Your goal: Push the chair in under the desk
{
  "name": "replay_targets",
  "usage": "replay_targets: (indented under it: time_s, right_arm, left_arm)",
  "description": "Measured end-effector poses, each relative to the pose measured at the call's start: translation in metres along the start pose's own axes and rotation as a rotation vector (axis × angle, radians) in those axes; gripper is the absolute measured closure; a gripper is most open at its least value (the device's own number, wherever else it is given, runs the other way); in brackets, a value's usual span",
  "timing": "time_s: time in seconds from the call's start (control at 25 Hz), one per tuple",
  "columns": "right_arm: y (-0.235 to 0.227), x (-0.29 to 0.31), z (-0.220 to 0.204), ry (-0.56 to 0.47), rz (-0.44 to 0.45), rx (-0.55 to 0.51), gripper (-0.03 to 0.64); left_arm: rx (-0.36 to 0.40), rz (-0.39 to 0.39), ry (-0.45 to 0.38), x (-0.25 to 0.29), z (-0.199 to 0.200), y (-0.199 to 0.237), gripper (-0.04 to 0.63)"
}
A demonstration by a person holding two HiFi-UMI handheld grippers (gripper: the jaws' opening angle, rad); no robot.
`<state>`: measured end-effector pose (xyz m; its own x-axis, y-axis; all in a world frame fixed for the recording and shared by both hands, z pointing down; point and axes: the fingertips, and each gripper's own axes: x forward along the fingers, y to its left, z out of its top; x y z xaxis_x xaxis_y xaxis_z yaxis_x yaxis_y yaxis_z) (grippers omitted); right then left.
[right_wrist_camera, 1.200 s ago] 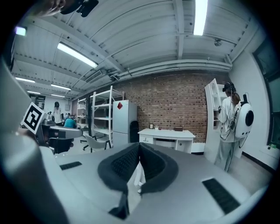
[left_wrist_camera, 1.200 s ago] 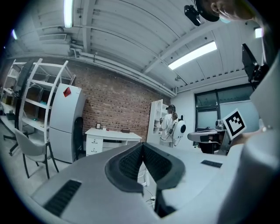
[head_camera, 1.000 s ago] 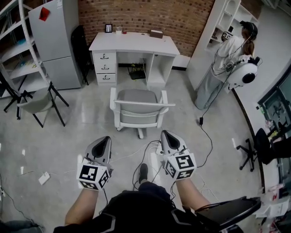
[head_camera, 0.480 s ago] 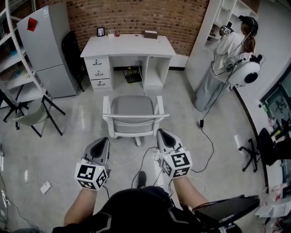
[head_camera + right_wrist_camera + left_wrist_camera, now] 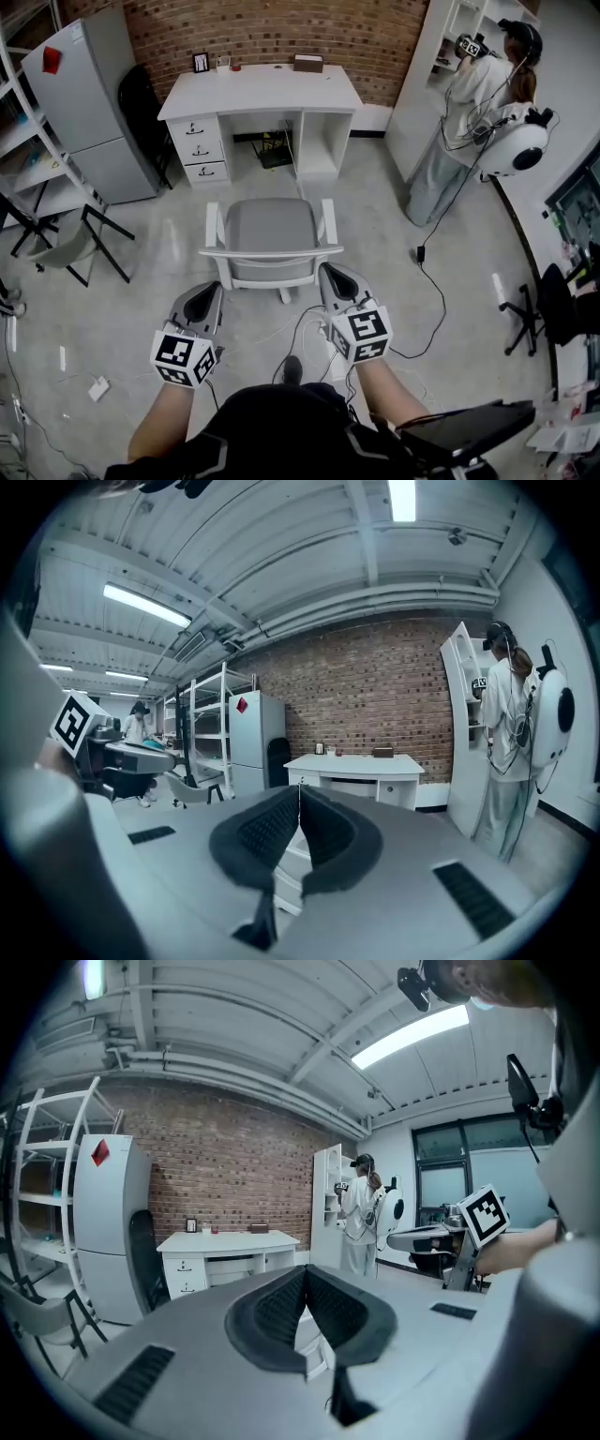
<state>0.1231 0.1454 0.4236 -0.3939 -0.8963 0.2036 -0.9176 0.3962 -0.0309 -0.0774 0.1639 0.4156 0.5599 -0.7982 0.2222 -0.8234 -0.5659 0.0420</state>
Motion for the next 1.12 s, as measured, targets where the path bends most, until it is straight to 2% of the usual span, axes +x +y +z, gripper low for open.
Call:
replay_targets:
  time_s: [0.28, 0.56, 0.8, 1.0, 1.12]
  right_arm:
    - [-0.028, 0.019, -0.013, 0.069, 0.057, -0.043, 0.584]
    - [-0.043, 0.033, -0.018, 0.064, 0.129, -0.088, 0.553]
    - [-0.049, 0.037, -0.027, 0.096, 0.176, -0.099, 0.514]
    - [-0.053, 0.043, -0.03, 0.085, 0.192, -0.124, 0.491]
    - [-0.056, 0.049, -0.035, 0.098, 0.197, -0.149, 0.477]
  left_arm:
    - [0.044, -0.002, 0.013, 0.042, 0.006, -0.003, 0.586]
    - [0.051, 0.017, 0.027, 0.064, 0.003, -0.002, 0.586]
    - [0.071, 0.025, 0.066, 0.072, -0.002, -0.012, 0.586]
    - [0.129, 0.042, 0.102, 0.08, -0.004, -0.008, 0.584]
    - [0.154, 0.023, 0.144, 0.085, -0.014, -0.007, 0.584]
